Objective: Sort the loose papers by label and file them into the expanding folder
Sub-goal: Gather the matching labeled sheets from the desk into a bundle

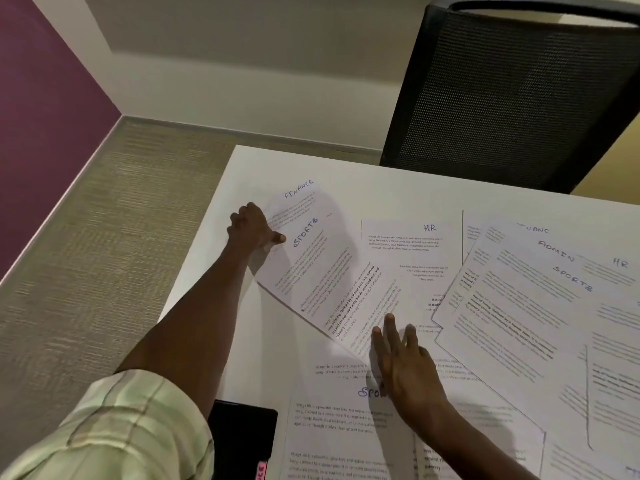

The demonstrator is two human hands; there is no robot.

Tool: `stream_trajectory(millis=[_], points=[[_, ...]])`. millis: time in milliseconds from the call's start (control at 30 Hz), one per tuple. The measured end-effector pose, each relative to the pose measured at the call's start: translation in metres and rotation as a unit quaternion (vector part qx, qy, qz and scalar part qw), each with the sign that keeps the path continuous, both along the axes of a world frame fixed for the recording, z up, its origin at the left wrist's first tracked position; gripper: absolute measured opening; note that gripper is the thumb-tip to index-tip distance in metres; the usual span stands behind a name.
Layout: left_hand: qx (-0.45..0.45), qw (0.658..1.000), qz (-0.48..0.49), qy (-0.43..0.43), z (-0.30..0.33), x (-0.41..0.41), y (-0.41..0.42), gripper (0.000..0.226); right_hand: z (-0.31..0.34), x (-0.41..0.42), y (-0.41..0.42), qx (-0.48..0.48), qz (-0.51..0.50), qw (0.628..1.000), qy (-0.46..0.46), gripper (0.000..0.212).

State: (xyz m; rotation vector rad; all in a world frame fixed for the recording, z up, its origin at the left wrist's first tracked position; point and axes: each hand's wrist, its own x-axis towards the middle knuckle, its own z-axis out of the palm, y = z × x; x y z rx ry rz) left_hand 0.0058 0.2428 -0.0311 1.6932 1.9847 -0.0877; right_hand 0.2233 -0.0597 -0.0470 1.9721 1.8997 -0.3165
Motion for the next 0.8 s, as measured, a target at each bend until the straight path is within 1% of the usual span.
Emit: stream_trajectory(millis=[100, 167, 200, 267, 300, 333, 400, 433, 500, 600, 667, 700, 767, 800], points=[[0.011, 0.999, 0.031, -0.039, -0.002, 0.001, -0.002, 0.09, -0.001, -0.001, 0.001, 0.0, 0.005, 1.0, -0.003, 0.113], [0.041, 0.989, 0.096, -0.1, -0.006, 0.003, -0.007, 0.079, -0.003, -0.001, 0.0, -0.009, 0.012, 1.0, -0.011, 0.115], [0.06, 0.977, 0.142, -0.148, -0.007, 0.003, -0.01, 0.072, -0.005, -0.001, 0.0, -0.01, 0.016, 1.0, -0.013, 0.114], [0.099, 0.93, 0.241, -0.258, -0.002, 0.002, -0.021, 0.063, -0.008, 0.0, 0.0, -0.003, 0.019, 1.0, -0.015, 0.107], [0.13, 0.904, 0.275, -0.301, 0.0, -0.001, -0.025, 0.058, -0.009, 0.0, 0.0, 0.0, 0.019, 1.0, -0.015, 0.103], [0.166, 0.887, 0.287, -0.322, 0.004, -0.003, -0.029, 0.051, -0.009, 0.0, 0.0, 0.002, 0.021, 1.0, -0.017, 0.101], [0.252, 0.871, 0.271, -0.323, 0.019, -0.005, -0.039, 0.037, -0.01, 0.001, -0.001, 0.007, 0.03, 0.999, -0.026, 0.102], [0.286, 0.864, 0.26, -0.321, 0.032, -0.004, -0.045, 0.034, -0.009, 0.001, -0.002, 0.013, 0.033, 0.999, -0.025, 0.103], [0.357, 0.851, 0.224, -0.314, 0.062, 0.001, -0.058, 0.033, -0.01, 0.001, -0.004, 0.007, 0.019, 1.0, -0.013, 0.102], [0.444, 0.829, 0.15, -0.306, 0.109, 0.005, -0.078, 0.034, 0.002, -0.001, -0.003, 0.027, -0.011, 0.999, 0.038, 0.099], [0.48, 0.815, 0.117, -0.304, 0.136, 0.005, -0.092, 0.032, 0.006, 0.001, -0.004, 0.061, -0.011, 0.995, 0.076, 0.091], [0.487, 0.81, 0.11, -0.307, 0.149, 0.005, -0.1, 0.029, 0.01, 0.002, -0.005, 0.069, -0.006, 0.994, 0.084, 0.091], [0.501, 0.801, 0.092, -0.314, 0.178, 0.005, -0.12, 0.025, 0.017, 0.005, -0.008, 0.094, -0.004, 0.991, 0.094, 0.103], [0.512, 0.795, 0.082, -0.315, 0.19, 0.006, -0.131, 0.024, 0.021, 0.006, -0.01, 0.093, -0.011, 0.989, 0.118, 0.112]])
